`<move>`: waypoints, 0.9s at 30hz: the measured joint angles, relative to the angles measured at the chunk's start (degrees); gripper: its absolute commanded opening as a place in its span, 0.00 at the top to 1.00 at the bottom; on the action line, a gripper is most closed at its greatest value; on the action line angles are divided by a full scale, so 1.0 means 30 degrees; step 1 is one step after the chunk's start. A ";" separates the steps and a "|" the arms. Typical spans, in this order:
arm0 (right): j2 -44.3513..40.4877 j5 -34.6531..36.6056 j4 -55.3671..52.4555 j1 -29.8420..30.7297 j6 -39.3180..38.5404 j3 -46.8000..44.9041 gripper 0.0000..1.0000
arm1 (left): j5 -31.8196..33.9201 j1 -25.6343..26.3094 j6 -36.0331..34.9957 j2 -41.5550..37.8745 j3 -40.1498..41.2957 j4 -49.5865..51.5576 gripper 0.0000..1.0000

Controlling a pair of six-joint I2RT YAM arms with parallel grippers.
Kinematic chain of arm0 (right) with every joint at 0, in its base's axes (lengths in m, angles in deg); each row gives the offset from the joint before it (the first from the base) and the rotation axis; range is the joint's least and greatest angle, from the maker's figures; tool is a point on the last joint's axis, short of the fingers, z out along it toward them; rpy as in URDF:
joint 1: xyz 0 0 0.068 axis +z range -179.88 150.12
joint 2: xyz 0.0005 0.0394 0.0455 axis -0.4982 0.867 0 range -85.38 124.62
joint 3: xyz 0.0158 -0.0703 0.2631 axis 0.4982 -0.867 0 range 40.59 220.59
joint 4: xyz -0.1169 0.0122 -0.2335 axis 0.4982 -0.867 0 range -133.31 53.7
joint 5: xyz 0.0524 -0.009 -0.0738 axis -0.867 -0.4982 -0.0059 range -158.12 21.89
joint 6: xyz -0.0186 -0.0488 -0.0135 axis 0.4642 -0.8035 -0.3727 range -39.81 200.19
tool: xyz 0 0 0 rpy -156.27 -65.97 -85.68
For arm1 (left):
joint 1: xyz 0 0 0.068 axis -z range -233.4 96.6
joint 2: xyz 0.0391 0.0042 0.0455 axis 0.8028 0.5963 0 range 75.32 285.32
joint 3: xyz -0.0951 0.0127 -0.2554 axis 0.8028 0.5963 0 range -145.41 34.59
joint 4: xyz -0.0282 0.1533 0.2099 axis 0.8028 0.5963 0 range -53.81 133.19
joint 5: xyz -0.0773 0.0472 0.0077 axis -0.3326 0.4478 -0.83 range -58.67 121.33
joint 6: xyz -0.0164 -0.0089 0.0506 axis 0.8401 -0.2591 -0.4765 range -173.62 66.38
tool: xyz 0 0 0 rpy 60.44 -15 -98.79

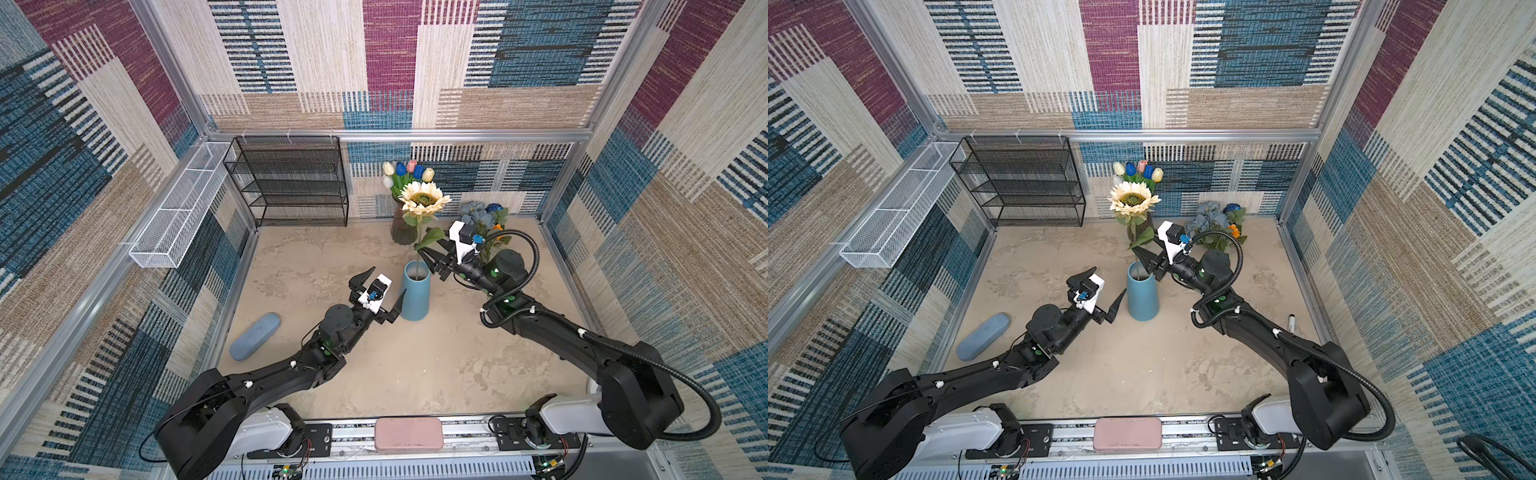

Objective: Arrange flowers in a vase
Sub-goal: Place the flower in the vase.

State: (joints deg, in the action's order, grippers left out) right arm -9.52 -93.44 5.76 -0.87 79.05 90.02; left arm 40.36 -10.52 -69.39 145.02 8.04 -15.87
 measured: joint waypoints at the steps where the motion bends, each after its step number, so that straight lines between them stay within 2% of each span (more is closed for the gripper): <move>1: -0.0452 0.0138 -0.0335 0.0000 -0.0197 0.0117 0.35 | 0.0000 -0.0022 0.0000 -0.0095 0.0080 -0.0029 0.01; 7: -0.2827 0.1537 -0.2106 -0.0007 -0.0787 0.0117 0.29 | 0.0066 -0.0124 0.0029 -0.0495 0.0364 -0.0051 0.01; 11: -0.3344 0.2040 -0.2761 -0.0029 -0.1027 0.0284 0.32 | 0.0073 -0.0160 0.0036 -0.0495 0.0364 -0.0073 0.01; 20: -0.0590 0.1421 -0.3672 -0.0029 -0.0889 0.1013 0.46 | 0.0066 -0.0284 0.0058 0.0007 0.0364 -0.0372 0.01; 23: 0.0386 0.0969 -0.4335 -0.0029 -0.0787 0.1938 0.44 | 0.0058 -0.0284 0.0066 -0.0124 0.0423 -0.0350 0.01; 27: 0.1421 0.0619 -0.6076 -0.0029 -0.1064 0.3468 0.33 | 0.0066 -0.0284 0.0066 -0.0393 0.0510 -0.0335 0.01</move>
State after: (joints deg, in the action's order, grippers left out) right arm -5.26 -91.58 -12.47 -0.96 75.85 100.42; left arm 40.56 -11.38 -69.19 143.83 9.57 -16.87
